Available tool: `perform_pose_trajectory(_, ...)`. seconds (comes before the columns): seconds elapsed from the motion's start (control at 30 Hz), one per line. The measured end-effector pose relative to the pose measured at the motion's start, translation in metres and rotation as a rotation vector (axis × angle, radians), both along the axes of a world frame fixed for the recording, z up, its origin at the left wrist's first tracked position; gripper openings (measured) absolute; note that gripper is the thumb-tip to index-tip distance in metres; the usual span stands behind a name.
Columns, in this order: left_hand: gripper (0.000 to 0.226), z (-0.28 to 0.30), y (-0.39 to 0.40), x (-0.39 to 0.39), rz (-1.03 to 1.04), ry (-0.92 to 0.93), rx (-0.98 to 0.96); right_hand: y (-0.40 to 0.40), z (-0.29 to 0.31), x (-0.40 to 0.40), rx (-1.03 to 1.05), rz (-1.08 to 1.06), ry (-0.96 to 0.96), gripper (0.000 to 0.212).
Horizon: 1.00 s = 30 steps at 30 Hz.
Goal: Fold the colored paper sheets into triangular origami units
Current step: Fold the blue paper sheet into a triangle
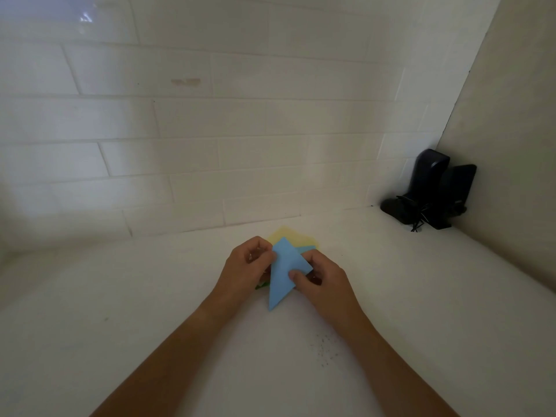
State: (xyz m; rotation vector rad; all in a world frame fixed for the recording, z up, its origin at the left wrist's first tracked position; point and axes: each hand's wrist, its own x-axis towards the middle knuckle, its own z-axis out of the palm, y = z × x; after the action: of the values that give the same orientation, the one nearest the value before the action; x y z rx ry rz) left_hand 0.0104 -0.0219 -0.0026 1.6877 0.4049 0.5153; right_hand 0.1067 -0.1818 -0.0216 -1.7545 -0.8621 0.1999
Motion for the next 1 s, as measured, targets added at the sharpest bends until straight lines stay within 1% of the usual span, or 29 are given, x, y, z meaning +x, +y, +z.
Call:
perform_pose_trajectory(0.17,0.017,0.0003,0.0007,-0.0003,0.041,-0.001,0.025,-0.0004,-0.0009,0.001,-0.024,0.003,-0.023,0.009)
perform_pose_trajectory(0.3,0.02,0.0021,-0.0001,-0.0003,0.047,0.001,-0.082,0.0008,-0.003,0.0032,0.022,-0.041,0.026,0.007)
perform_pose_trajectory(0.43,0.011,0.0002,-0.0016,0.0013,-0.025,0.046,-0.15,0.0002,-0.0015,0.0017,0.05,-0.033,0.06,0.011)
perform_pose_trajectory(0.5,0.011,-0.0002,-0.0024,0.0015,-0.049,0.048,-0.17,0.0003,-0.0016,0.0016,0.065,-0.033,0.063,0.01)
perform_pose_trajectory(0.6,0.011,-0.0001,-0.0018,0.0018,-0.024,0.045,-0.211,-0.0005,0.0006,0.0007,0.104,-0.041,0.051,0.019)
perform_pose_trajectory(0.7,0.021,0.0,-0.0012,0.0017,-0.011,0.027,-0.287,-0.002,0.0049,-0.0028,0.137,-0.003,0.028,0.026)
perform_pose_trajectory(0.8,0.023,0.0028,-0.0031,0.0008,0.004,-0.012,-0.351,-0.0016,0.0048,-0.0033,0.158,0.023,0.017,0.033)
perform_pose_trajectory(0.87,0.02,0.0033,-0.003,0.0007,0.017,-0.027,-0.348,-0.0007,0.002,-0.0023,0.151,0.025,-0.008,0.037)
perform_pose_trajectory(1.0,0.024,0.0046,-0.0035,0.0011,0.005,-0.022,-0.336,0.0,-0.0019,-0.0012,0.125,0.006,-0.032,0.038)
